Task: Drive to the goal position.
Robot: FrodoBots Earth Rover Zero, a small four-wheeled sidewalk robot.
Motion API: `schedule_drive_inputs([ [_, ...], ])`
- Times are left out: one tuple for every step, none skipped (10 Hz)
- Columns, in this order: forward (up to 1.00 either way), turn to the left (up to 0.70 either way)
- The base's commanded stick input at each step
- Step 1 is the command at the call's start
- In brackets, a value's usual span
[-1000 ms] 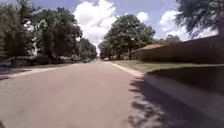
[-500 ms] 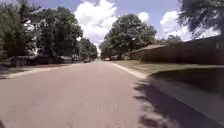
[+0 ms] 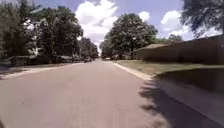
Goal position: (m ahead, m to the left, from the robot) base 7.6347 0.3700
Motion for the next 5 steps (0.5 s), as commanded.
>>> schedule_drive_inputs([
  [0.70,0.00],
  [0.70,0.00],
  [0.70,0.00],
  [0.70,0.00],
  [0.70,0.00],
])
